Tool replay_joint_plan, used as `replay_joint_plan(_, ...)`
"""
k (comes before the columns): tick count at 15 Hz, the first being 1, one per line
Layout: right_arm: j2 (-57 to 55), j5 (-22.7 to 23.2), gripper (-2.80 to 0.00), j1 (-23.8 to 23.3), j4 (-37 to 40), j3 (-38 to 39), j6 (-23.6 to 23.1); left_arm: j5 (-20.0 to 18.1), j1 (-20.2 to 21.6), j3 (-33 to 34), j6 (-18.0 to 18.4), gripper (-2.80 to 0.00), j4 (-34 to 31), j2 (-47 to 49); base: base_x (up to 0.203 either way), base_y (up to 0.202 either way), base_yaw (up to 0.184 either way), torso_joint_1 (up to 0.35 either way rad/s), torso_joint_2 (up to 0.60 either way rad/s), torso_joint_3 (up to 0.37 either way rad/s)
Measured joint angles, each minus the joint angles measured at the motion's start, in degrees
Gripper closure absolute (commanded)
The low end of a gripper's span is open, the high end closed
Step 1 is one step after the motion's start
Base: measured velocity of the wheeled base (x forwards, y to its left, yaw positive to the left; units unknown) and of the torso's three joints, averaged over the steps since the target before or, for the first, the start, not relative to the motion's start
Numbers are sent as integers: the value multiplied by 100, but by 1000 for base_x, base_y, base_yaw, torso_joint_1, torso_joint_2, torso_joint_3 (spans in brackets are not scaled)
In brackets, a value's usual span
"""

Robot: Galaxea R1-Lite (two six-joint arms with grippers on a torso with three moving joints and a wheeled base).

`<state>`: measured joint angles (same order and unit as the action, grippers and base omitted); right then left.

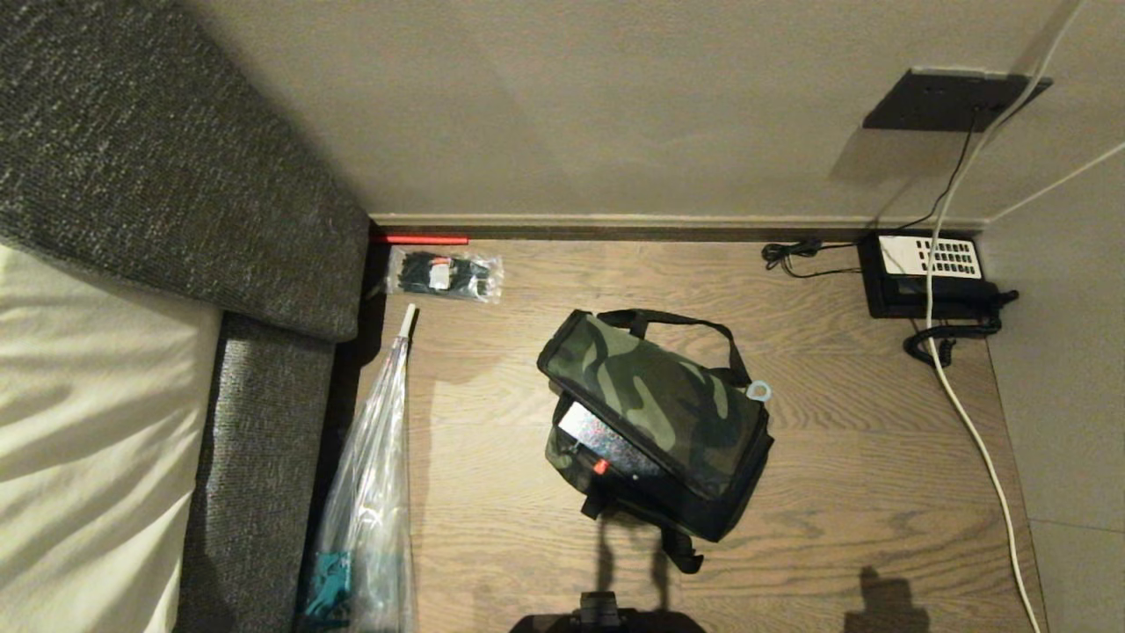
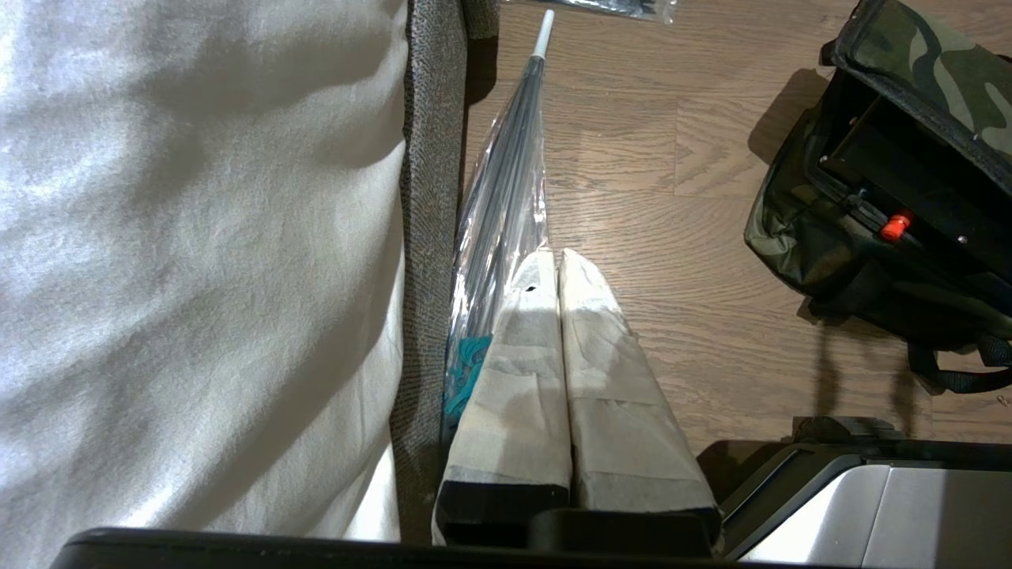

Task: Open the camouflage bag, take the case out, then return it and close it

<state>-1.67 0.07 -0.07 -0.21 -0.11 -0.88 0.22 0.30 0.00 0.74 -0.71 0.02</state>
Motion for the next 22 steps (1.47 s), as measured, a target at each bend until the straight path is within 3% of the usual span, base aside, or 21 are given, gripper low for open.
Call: replay_joint_plan(22,1,0,0,-2,23,1,-21,-40,-4,0,121,0,-4,0,0,0,0,3,2,194)
